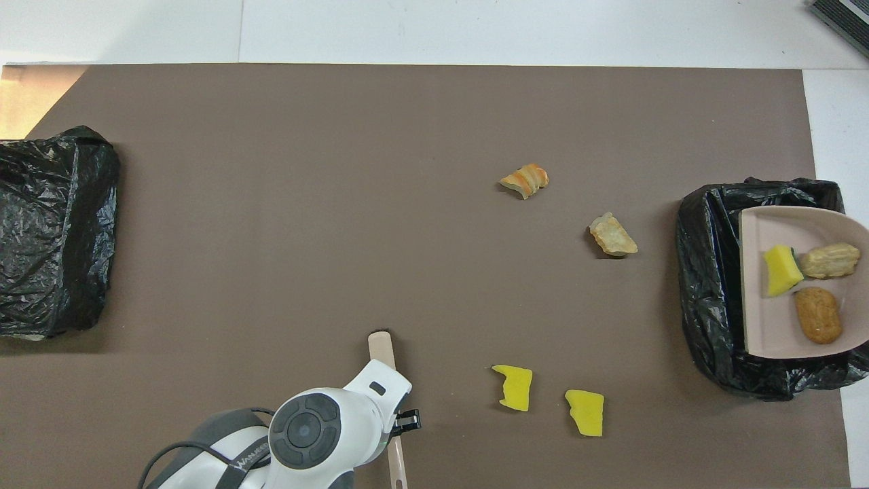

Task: Sweep and dump trash in bin
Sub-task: 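Tip the dustpan into the bag while the left gripper sets down the brush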

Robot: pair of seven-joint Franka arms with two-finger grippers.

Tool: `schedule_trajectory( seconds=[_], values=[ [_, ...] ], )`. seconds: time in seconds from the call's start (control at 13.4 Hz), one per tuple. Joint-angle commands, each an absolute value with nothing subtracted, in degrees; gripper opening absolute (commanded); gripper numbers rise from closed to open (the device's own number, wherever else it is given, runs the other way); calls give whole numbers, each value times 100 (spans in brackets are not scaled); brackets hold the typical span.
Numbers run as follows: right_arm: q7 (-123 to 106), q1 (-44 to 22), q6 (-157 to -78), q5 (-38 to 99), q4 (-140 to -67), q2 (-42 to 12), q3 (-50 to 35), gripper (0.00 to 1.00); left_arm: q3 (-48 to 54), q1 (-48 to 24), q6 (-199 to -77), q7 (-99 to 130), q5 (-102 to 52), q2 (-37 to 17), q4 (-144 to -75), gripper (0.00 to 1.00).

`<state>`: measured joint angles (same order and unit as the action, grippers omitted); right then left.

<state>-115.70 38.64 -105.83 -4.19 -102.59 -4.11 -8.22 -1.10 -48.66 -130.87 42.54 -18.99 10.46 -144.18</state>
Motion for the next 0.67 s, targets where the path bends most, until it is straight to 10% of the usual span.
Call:
schedule_trajectory(
  seconds=[0.0,0.6],
  values=[
    [-10718,3832,-10819,-1314,-10511,-272,-931,0,-97,-4213,-12903,4184,-1488,949,-13976,100],
    [-8939,2971,-10468,-3022,-10670,-229,-940,0,-97,-1928,-11515,2235,-896,-244,-11394,100]
  ],
)
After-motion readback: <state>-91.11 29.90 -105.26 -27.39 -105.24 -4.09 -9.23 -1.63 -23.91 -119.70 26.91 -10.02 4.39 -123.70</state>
